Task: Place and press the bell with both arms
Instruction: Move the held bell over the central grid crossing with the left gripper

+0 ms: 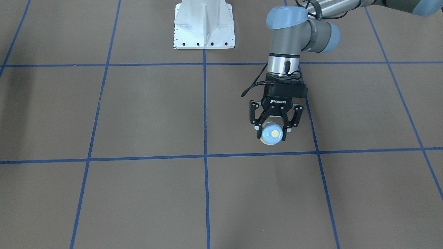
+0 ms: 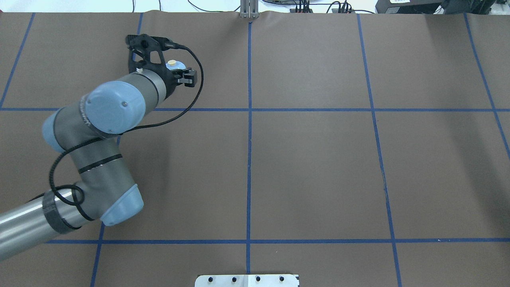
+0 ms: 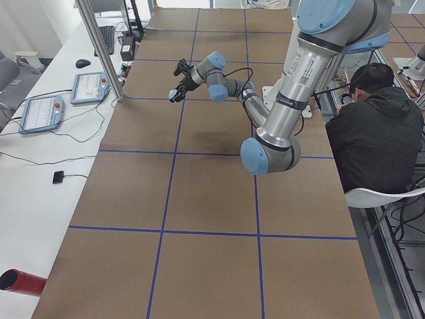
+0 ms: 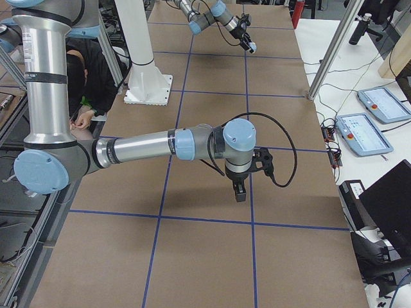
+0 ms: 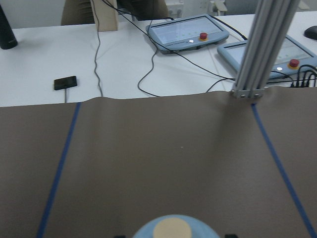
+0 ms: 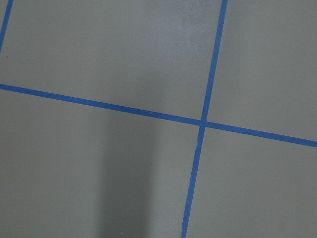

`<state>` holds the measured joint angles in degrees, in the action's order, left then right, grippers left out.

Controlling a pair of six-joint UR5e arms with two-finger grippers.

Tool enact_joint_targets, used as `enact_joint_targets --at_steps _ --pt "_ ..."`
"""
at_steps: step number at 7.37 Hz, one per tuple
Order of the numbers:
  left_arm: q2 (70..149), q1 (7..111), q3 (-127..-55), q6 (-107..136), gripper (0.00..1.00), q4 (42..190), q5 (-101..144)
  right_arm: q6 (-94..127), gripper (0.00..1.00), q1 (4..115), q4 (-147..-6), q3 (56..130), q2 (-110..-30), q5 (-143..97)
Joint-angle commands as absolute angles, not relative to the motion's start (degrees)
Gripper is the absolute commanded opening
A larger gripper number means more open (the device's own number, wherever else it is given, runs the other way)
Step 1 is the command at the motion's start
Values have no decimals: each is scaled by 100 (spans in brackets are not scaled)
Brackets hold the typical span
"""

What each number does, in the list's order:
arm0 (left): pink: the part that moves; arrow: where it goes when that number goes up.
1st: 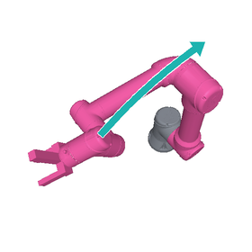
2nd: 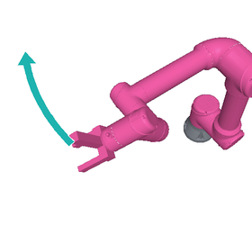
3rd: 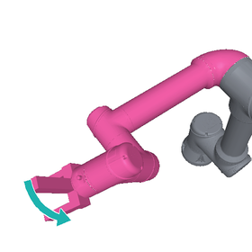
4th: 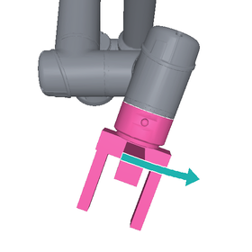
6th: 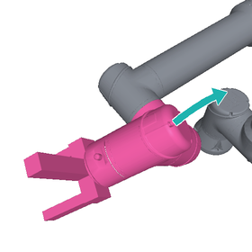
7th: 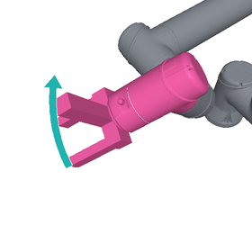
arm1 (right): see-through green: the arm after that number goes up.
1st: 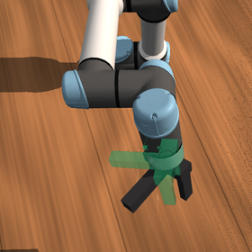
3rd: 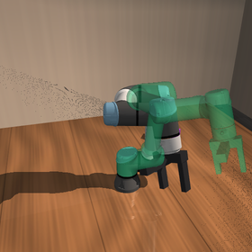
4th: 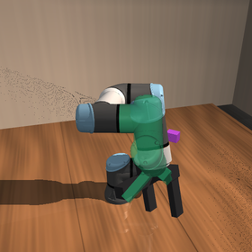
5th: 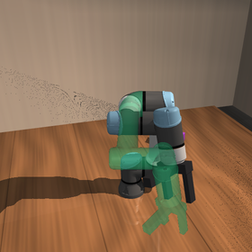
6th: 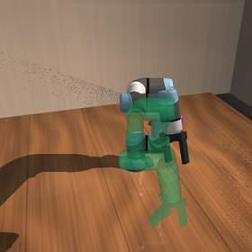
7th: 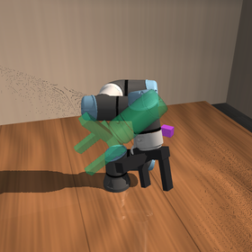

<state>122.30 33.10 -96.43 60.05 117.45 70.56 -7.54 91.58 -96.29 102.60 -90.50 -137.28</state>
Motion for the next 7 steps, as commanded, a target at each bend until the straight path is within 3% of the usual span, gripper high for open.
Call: enact_joint_targets --at_steps 1,4,7 --pt "13075 2805 -8224 6064 0 12939 6330 -747 100 9132 -9615 10283 -9053 -13746" --pt "13760 2585 -6588 6038 0 14333 6399 -668 100 9132 -9615 10292 -9079 -13755" --pt "13966 2417 -6145 6021 0 14379 6363 -677 100 9132 -9624 10318 -9097 -14045"
